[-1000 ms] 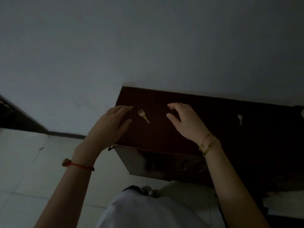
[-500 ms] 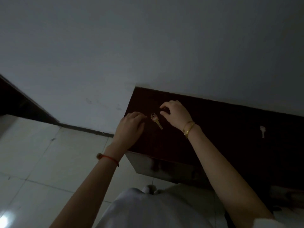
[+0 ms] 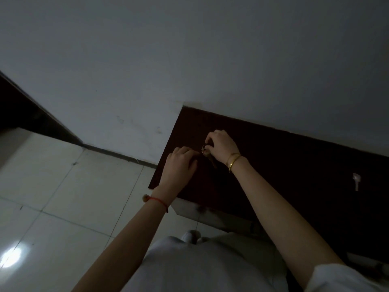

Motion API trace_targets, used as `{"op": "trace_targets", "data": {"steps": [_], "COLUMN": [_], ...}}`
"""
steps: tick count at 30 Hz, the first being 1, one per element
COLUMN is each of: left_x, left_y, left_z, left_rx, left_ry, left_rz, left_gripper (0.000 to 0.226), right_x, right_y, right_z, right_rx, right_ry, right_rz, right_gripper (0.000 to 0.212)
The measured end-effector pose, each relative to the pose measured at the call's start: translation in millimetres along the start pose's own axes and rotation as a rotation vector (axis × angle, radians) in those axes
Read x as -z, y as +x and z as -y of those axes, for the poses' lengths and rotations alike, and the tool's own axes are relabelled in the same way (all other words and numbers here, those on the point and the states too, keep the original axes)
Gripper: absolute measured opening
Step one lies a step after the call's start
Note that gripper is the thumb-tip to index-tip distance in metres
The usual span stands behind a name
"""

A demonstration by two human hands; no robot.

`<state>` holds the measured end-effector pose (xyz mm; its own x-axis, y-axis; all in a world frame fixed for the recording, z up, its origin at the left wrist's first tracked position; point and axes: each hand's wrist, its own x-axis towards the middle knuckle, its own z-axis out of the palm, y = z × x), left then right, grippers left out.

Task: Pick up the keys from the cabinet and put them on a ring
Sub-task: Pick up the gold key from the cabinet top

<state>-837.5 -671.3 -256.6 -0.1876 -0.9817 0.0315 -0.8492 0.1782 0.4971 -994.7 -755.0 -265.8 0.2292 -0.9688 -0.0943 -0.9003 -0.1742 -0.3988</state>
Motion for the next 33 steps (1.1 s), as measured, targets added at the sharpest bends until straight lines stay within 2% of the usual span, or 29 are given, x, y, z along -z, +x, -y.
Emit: {"op": "trace_targets", "data": {"steps": [7,10,19,25,30,33], "left_x": [-5.9,-8.0,-13.5,-12.4,-7.3,-5.1], "left_y": [0.2,0.6,5.8,9.9,10.5,10.8], "left_z": [3.3,5.0,0.2,-14.7,-17.3,-19.3], "left_rx": [0.019,0.034,0.095,0.132,0.178,0.178], "left_ry": [-0.018,-0.073,-0.251,-0.476,-0.62,-0.653], "left_rz": [0.01,-0.003,0.034,0.031,-0.007,0.001], "left_gripper": [0.03,0.03,0.035,0.034,0.027,0.022], "right_x": [-3.2,0.5,21.1,31.8,43.4,50.9], "right_y": [7.0,6.4,-8.9,-26.1,-41.2,-49.7], "right_z": [-1.6,-1.6,-14.1,-12.7,-13.7,-13.3], "right_rx": [-0.06,-0.096,-0.134,-0.204,-0.207,-0.214], "right_ry": [0.082,0.175,0.417,0.917,1.14,1.193], "right_rz": [0.059,0.071,0.013,0.063,0.037,0.016], "right_gripper": [0.004,0.006,0.006,0.006,0.01,0.011]}}
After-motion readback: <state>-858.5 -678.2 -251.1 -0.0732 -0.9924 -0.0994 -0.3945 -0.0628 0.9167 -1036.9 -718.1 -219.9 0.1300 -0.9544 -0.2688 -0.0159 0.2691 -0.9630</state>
